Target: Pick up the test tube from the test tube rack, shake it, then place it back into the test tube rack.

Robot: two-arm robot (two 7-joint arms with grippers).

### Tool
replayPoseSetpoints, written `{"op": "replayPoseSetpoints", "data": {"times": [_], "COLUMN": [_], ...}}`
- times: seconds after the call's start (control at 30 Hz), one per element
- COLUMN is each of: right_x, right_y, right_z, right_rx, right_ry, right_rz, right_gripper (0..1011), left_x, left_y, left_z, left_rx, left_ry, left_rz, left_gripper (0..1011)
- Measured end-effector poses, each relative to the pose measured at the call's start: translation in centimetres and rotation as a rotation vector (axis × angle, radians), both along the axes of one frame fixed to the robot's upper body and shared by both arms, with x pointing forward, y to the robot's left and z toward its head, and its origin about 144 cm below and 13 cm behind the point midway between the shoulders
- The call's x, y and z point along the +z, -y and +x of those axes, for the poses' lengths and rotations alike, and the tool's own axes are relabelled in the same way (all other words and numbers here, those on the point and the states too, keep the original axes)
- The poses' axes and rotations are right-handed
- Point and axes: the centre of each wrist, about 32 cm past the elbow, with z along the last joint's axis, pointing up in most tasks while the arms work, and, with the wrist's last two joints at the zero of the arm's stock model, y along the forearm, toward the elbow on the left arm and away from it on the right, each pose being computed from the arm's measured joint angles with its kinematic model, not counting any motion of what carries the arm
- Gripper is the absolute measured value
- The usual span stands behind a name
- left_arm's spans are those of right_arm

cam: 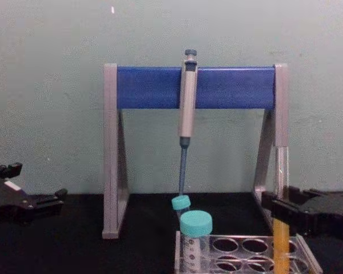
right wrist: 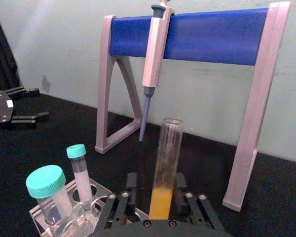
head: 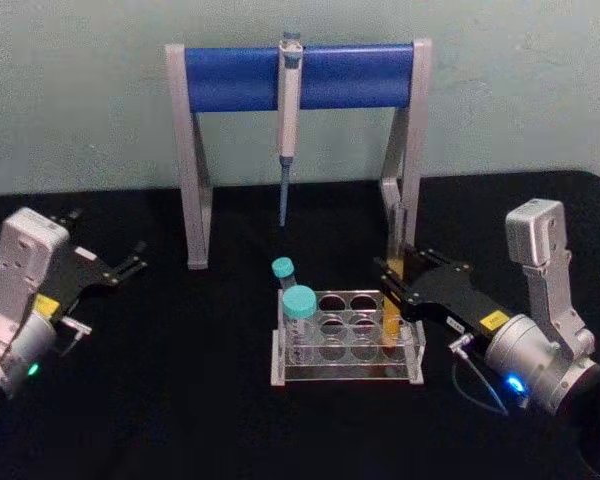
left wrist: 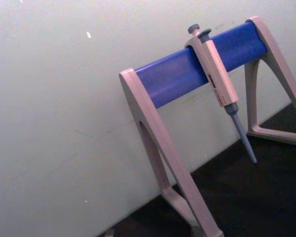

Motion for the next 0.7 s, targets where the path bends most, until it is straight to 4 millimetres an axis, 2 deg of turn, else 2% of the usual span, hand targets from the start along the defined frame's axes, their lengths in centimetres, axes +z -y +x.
{"op": "replayPoseSetpoints", "data": {"times": [0.03, 0.1, 0.13, 0.57, 0.63, 0.7], "right_x": [0.01, 0.01, 0.01, 0.05, 0.04, 0.04], "right_y": [0.0, 0.01, 0.01, 0.01, 0.01, 0.01], "right_z": [0.0, 0.0, 0.0, 0.0, 0.0, 0.0], "right_rx": [0.0, 0.0, 0.0, 0.0, 0.0, 0.0], "right_ry": [0.0, 0.001, 0.001, 0.003, 0.002, 0.003], "right_rz": [0.0, 0.0, 0.001, 0.002, 0.003, 0.003], "right_gripper": [487, 528, 588, 954, 1000, 1000], "left_x": [0.0, 0.0, 0.0, 0.0, 0.0, 0.0], "left_y": [0.0, 0.0, 0.0, 0.0, 0.0, 0.0], "left_z": [0.0, 0.0, 0.0, 0.0, 0.0, 0.0], "left_rx": [0.0, 0.0, 0.0, 0.0, 0.0, 0.0], "left_ry": [0.0, 0.0, 0.0, 0.0, 0.0, 0.0], "left_rz": [0.0, 0.0, 0.0, 0.0, 0.0, 0.0], "left_gripper": [1001, 1001, 1001, 1002, 1001, 1001]}}
